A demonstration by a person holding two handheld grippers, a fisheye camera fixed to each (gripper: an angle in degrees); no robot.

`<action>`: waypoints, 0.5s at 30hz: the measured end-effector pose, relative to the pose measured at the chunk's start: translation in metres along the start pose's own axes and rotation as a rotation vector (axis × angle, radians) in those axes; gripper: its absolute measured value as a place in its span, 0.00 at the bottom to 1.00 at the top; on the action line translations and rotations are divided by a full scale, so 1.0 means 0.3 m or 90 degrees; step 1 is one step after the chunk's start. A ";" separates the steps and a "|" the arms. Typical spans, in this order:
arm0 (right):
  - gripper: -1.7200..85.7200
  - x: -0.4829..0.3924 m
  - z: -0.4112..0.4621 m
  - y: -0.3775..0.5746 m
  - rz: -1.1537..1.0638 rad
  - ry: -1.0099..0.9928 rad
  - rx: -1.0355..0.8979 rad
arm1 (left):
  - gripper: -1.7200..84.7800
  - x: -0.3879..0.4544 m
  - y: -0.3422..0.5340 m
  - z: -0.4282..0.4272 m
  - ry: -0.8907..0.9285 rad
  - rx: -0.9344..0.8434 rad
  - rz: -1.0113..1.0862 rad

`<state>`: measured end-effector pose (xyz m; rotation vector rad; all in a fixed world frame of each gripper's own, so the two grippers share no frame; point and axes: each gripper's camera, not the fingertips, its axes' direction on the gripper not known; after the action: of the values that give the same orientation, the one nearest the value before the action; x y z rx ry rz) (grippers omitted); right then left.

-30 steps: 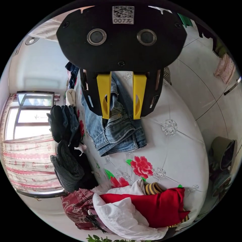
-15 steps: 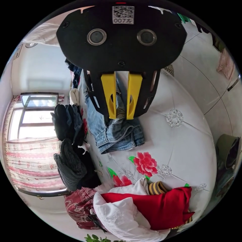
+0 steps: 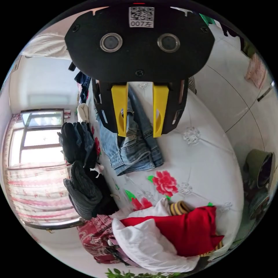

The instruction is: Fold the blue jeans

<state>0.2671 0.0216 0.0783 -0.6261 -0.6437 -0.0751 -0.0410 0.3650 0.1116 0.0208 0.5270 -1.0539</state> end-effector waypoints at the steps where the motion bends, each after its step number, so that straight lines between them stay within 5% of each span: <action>1: 0.02 0.005 -0.005 0.008 0.003 0.000 0.000 | 0.17 -0.018 0.003 -0.014 0.009 0.006 -0.015; 11: 0.02 0.079 -0.070 0.058 0.029 -0.056 0.040 | 0.10 -0.042 -0.117 0.088 0.147 0.000 -0.078; 15: 0.02 0.105 -0.148 0.099 0.045 -0.039 0.077 | 0.05 0.096 -0.114 0.045 0.195 0.037 0.005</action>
<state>0.3239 0.0245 0.0535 -0.5350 -0.6790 0.0496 -0.0530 0.3206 0.1193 0.2377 0.7722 -1.0636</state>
